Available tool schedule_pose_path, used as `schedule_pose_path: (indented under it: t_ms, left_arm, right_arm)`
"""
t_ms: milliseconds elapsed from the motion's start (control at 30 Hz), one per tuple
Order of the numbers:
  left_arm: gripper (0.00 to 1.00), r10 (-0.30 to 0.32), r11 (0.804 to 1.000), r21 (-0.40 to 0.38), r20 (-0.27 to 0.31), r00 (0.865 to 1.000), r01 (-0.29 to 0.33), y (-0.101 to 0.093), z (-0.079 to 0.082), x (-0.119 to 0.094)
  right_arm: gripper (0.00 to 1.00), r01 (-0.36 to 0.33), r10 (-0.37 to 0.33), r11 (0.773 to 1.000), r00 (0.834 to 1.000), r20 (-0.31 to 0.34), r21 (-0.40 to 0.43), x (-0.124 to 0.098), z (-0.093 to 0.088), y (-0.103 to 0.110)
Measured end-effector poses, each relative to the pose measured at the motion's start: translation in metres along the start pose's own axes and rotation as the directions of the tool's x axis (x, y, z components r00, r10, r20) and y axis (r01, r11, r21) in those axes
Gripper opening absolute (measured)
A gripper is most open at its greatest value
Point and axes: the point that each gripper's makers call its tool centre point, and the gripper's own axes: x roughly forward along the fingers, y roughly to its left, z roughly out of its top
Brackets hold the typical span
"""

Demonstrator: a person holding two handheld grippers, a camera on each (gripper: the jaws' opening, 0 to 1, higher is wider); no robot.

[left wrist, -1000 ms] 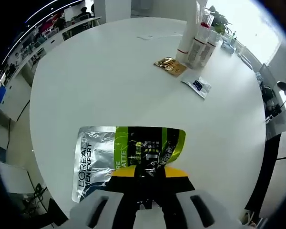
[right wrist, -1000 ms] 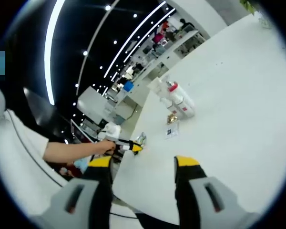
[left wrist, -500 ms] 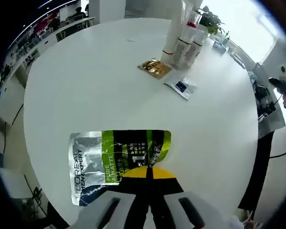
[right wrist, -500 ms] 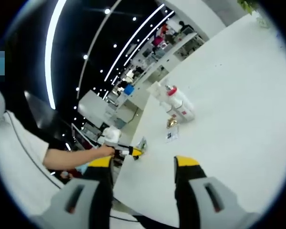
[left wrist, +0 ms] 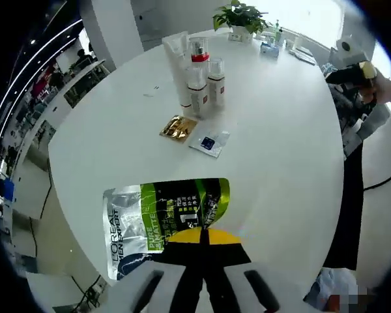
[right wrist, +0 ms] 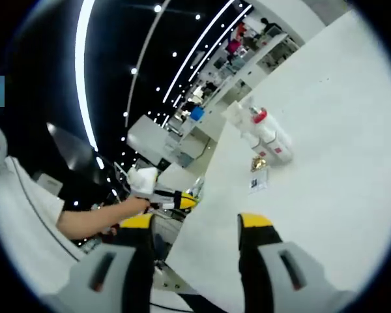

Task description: Arrange the skincare products in the storage area until every visible bottle or jar stands upright without overlapping.

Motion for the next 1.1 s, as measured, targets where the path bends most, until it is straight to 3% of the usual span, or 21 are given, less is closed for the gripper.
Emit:
schedule_pose_path:
  t_ms: [267, 367, 500, 700, 800, 1033, 1100]
  left_arm:
    - [0.0, 0.034, 0.997, 0.069, 0.031, 0.999, -0.036, -0.035, 0.033, -0.031]
    - [0.0, 0.034, 0.993, 0.112, 0.04, 0.999, -0.038, -0.054, 0.047, -0.033]
    - [0.0, 0.023, 0.989, 0.146, 0.078, 0.997, -0.034, -0.079, 0.065, -0.033]
    - [0.0, -0.005, 0.984, 0.176, 0.112, 0.994, -0.015, -0.119, 0.091, -0.028]
    - [0.0, -0.054, 0.979, 0.203, 0.126, 0.991, 0.027, -0.138, 0.102, -0.023]
    - [0.0, -0.077, 0.958, 0.284, 0.097, 0.992, 0.047, -0.161, 0.109, -0.013]
    - [0.0, -0.072, 0.94, 0.34, 0.102, 0.992, 0.034, -0.169, 0.112, -0.011]
  right_arm:
    - [0.49, -0.097, 0.097, 0.995, 0.993, -0.07, 0.009, 0.018, -0.01, 0.005]
    - [0.49, -0.134, 0.135, 0.991, 0.986, -0.102, 0.016, 0.02, -0.015, 0.006]
    - [0.5, -0.133, 0.134, 0.991, 0.982, -0.13, 0.016, 0.016, -0.018, -0.003]
    - [0.51, -0.121, 0.126, 0.991, 0.988, -0.089, 0.057, 0.002, -0.003, -0.018]
    - [0.53, -0.137, 0.146, 0.98, 0.987, -0.06, 0.144, -0.003, 0.003, -0.026]
    - [0.56, -0.161, 0.182, 0.955, 0.981, -0.067, 0.248, -0.002, 0.002, -0.03]
    - [0.61, -0.162, 0.19, 0.946, 0.979, -0.079, 0.28, 0.002, 0.001, -0.029]
